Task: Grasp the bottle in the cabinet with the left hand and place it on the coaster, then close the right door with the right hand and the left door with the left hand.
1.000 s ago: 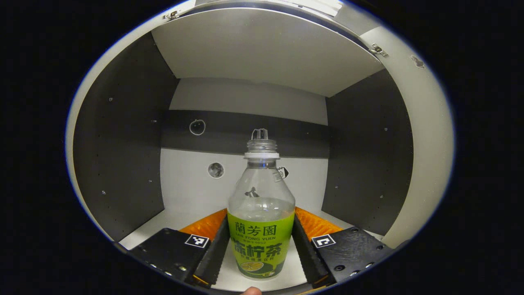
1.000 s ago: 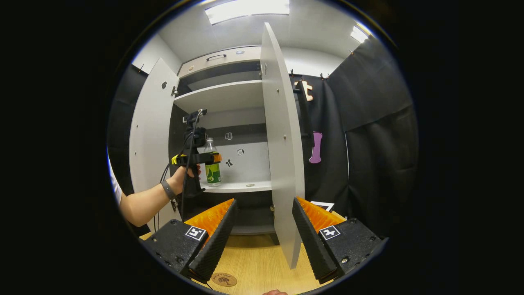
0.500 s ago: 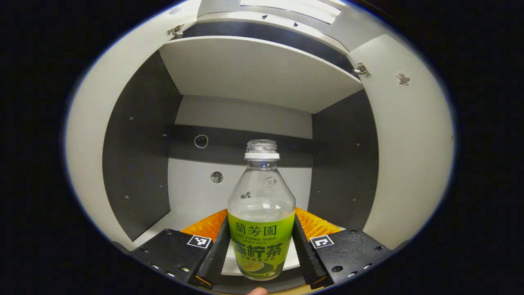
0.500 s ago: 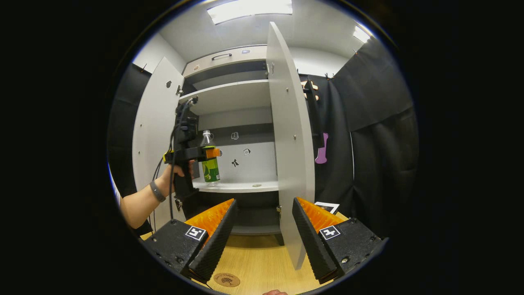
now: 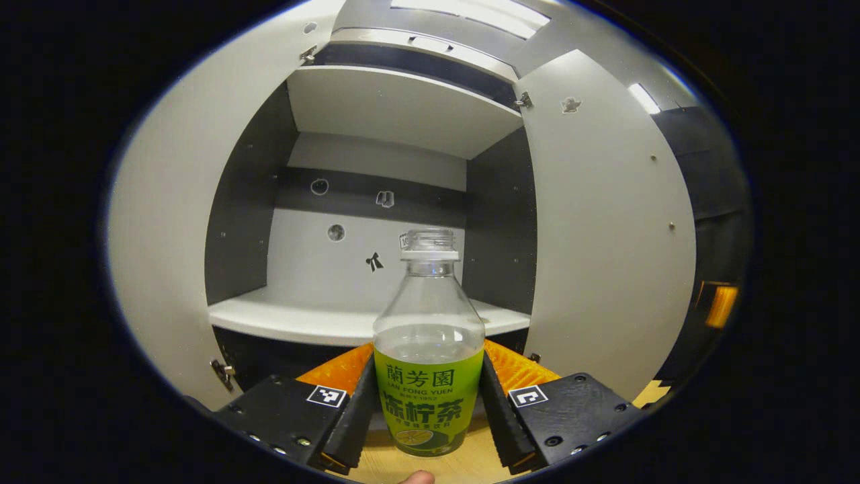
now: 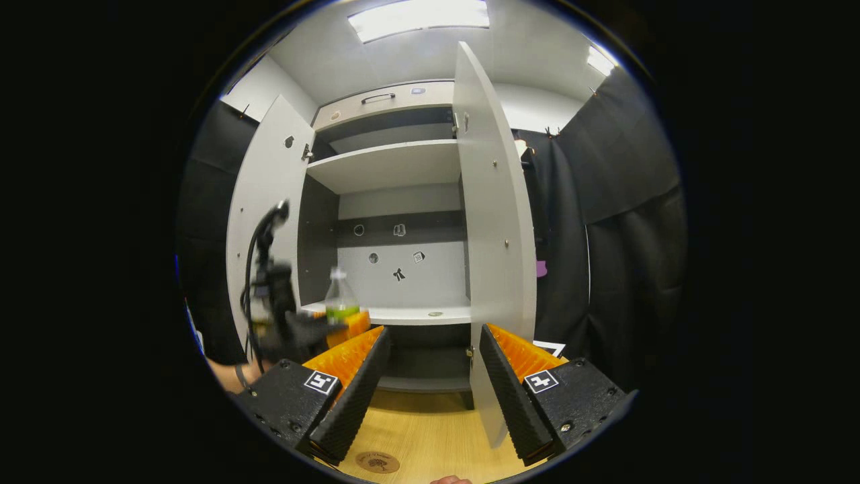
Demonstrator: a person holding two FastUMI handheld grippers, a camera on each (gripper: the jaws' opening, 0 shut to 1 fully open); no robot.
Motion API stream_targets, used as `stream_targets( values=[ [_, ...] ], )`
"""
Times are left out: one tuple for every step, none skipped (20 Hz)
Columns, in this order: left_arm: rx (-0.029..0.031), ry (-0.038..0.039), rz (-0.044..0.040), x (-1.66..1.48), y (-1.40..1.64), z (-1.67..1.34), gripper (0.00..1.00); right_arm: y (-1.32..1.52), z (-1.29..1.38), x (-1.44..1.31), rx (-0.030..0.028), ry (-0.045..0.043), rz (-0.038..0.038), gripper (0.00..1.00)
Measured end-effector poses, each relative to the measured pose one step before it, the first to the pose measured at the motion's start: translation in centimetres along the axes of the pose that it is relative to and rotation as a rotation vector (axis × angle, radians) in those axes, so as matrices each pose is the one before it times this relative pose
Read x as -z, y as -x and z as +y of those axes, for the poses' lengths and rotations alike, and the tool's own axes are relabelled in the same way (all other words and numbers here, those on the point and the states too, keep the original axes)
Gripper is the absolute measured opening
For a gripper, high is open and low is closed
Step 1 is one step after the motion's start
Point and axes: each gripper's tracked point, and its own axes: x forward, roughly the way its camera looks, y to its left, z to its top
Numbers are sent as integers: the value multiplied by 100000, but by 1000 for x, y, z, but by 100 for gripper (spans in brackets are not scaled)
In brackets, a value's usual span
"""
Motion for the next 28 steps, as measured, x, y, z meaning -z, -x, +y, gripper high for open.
stream_targets(
  values=[
    [-1085, 538, 893, 1714, 778, -224, 72, 201, -103, -452, 459, 912, -1024, 83],
    [-855, -885, -2, 1439, 634, -130, 73, 185, -78, -300, 563, 912, -788, 83],
    [-191, -1250, -140, 1200, 691, -363, 73, 66, -65, -117, 582, 790, -324, 83],
    [706, -280, 1056, 1319, 503, -541, 73, 53, -45, -74, 491, 499, 98, 83],
    [1472, 1071, 1851, 1475, 552, -723, 72, 130, -50, 172, 413, 293, 740, 83],
    [1703, 2003, 2256, 1459, 499, -799, 71, 84, 3, 134, 142, 185, 783, 83],
    [1208, 1691, 1670, 1372, 570, -713, 70, 56, -180, 116, 362, 388, 556, 83],
    [124, 840, 790, 1072, 565, -429, 73, 55, -227, -33, 888, 588, 291, 83],
    [-575, -1747, 72, 883, 676, -382, 73, -1, -255, 187, 884, 437, 456, 83],
    [-1894, -3993, -135, 689, 317, -95, 73, 7, -32, 179, 213, 129, 1193, 83],
    [-528, -3597, -622, 475, 188, -185, 73, -51, 36, 246, 53, -204, 1178, 83],
    [126, -1519, -449, 379, 128, -268, 73, -11, 57, 182, -95, -199, 960, 83],
    [-4, 43, -289, 313, 204, -262, 73, -16, 6, 287, -84, 42, 958, 83],
    [-85, 925, -204, 415, 409, -153, 72, -62, 70, 254, 36, 530, 1247, 83],
    [-87, 1806, -88, 280, 331, -79, 72, -94, 29, 265, 97, 613, 922, 83],
    [243, 2319, -142, 267, 300, -190, 72, 36, 105, 37, -1, 452, 417, 83],
    [56, 1680, -244, 144, 238, -142, 72, -44, 172, 25, -349, 396, 390, 83],
    [-186, 340, 553, 173, 176, -165, 72, -23, 168, 33, -393, 383, 316, 83],
    [-313, -466, 666, 213, 115, 39, 73, -42, 86, 88, -320, 384, 207, 83],
    [248, -311, 714, 408, 136, -82, 73, -53, 69, -5, -205, 90, 78, 83],
    [486, -10, 803, 602, 345, -116, 73, -26, 37, 39, -21, -129, 85, 83],
    [586, 96, -75, 305, 264, -138, 73, -48, -51, 24, 64, -251, 97, 83],
    [-200, -908, 150, 239, 144, 46, 69, -39, -37, 169, -74, -281, 416, 83],
    [-40, -1462, 70, 231, 163, 54, 73, 19, -8, 110, -90, -295, 493, 83],
    [505, -913, -233, 119, 41, -135, 73, -66, -4, 120, -78, -196, 404, 83],
    [305, -107, 80, 288, 143, -67, 72, -5, 19, 52, 45, -191, 136, 83],
    [82, -192, 109, 237, 76, -54, 72, -46, -50, 71, -17, -72, 175, 83],
    [-536, -521, 54, 283, 9, 161, 73, -49, 31, 25, -65, 56, 330, 83]
  ],
)
